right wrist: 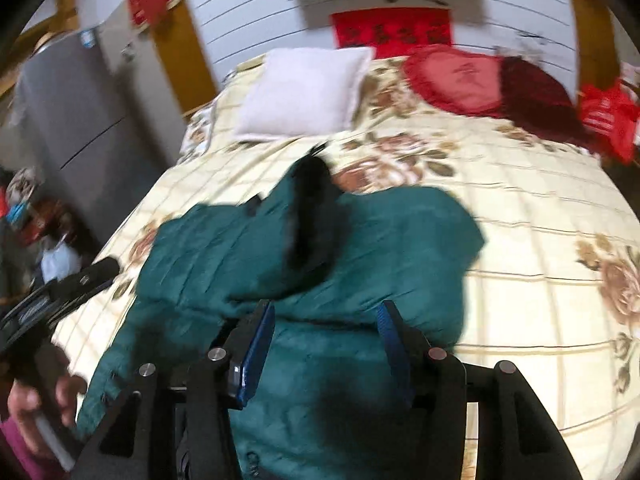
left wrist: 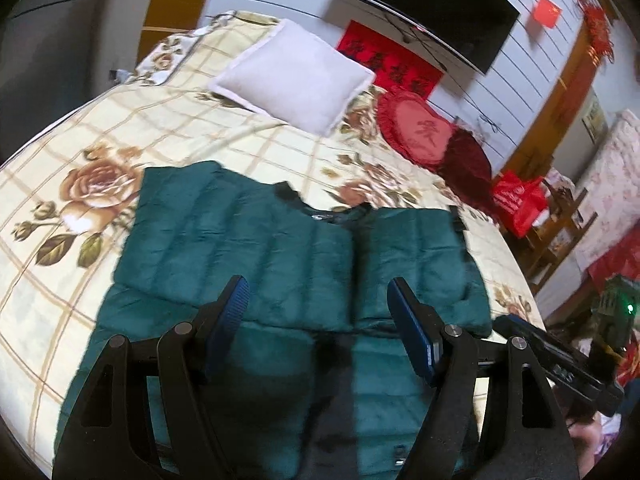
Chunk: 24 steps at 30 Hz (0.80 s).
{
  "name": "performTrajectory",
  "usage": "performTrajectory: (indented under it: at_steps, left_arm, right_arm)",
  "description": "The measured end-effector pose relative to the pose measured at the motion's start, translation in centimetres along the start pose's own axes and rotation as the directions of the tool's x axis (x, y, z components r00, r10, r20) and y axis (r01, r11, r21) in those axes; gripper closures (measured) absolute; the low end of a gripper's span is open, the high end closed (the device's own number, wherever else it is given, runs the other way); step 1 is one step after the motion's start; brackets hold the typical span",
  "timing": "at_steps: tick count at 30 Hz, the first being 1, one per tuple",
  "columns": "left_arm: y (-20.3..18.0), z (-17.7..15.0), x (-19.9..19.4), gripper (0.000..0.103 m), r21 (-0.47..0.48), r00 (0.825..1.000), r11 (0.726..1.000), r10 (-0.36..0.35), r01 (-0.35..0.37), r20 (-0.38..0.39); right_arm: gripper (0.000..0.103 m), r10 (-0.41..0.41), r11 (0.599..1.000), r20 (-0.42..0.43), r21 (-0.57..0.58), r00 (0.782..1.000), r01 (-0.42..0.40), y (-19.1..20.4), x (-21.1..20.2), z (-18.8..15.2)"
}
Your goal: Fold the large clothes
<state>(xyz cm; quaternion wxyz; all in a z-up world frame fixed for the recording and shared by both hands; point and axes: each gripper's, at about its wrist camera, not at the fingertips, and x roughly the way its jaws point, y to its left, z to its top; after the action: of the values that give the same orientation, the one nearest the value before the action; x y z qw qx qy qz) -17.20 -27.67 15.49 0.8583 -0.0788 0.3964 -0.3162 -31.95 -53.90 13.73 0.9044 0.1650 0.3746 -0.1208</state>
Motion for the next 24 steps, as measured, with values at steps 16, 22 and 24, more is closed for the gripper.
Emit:
performTrajectory:
  at_steps: [16, 22, 24]
  left_arm:
    - [2.9, 0.9, -1.3, 0.031, -0.022, 0.997, 0.997, 0.079, -0.079, -0.004]
    - [4.2, 1.2, -1.0, 0.031, -0.064, 0.997, 0.995, 0.077, -0.077, -0.004]
    - [4.3, 1.0, -0.3, 0.031, -0.081, 0.998, 0.995, 0.059, -0.06, -0.025]
  right_arm:
    - [0.052, 0.191, 0.982, -0.068, 0.011, 0.979, -0.191, 4.1, 7.8, 3.1]
    - [0.051, 0.209, 0.978, -0.079, 0.01, 0.975, -0.209, 4.7, 7.9, 2.4]
    - [0.049, 0.245, 0.969, -0.068, 0.033, 0.967, -0.243, 4.5, 7.4, 2.4]
